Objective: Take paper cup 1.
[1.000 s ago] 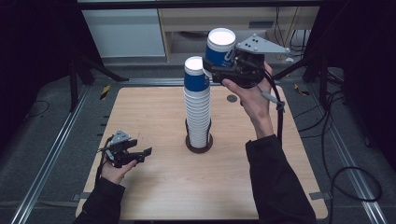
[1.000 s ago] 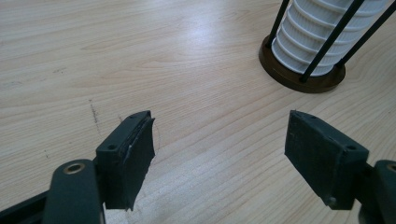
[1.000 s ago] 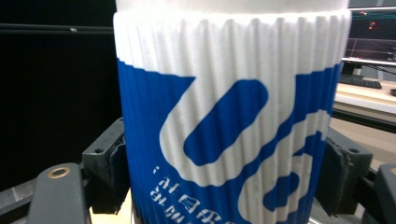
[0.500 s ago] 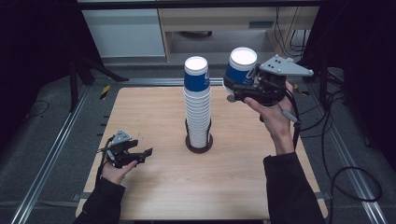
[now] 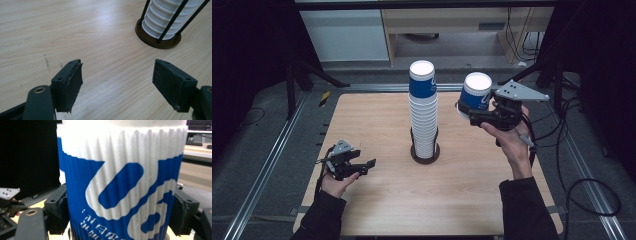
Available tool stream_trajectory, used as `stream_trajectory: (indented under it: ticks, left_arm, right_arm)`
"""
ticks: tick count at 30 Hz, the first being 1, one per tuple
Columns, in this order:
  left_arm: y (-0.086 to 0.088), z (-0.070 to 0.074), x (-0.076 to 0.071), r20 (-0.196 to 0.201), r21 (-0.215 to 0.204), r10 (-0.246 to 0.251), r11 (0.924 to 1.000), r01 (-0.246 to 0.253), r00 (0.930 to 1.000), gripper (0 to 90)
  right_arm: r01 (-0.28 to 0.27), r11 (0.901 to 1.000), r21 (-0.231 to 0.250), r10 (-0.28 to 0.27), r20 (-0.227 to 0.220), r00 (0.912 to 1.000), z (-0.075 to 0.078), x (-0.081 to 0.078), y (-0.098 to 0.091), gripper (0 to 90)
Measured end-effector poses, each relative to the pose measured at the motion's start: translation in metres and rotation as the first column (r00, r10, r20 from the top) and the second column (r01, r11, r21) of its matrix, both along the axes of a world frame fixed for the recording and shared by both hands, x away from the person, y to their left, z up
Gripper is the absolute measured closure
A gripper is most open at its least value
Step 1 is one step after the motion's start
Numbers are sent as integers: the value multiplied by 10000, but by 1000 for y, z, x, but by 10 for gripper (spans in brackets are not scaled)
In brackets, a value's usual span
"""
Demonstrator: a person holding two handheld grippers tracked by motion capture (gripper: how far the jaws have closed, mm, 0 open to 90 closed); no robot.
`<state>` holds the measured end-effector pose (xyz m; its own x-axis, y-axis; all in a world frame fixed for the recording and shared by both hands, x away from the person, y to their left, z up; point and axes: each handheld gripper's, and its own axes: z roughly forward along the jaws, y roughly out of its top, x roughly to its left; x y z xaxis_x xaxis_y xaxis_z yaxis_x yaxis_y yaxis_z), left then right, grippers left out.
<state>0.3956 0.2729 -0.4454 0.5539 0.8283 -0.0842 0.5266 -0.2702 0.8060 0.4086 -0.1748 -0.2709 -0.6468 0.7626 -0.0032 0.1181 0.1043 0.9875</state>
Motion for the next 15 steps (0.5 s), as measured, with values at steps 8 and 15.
stream_trajectory:
  ticks: [8,15]
  left_arm:
    - [-2,0,-1,-26,10,-184,9998,184,9998,233]
    - [-5,1,-2,-63,53,-356,9994,356,9993,233]
  right_arm:
    - [-294,9989,-357,280,-373,9989,-27,-2,-4,205]
    - [-657,9940,-876,589,-788,9952,-53,-3,-3,204]
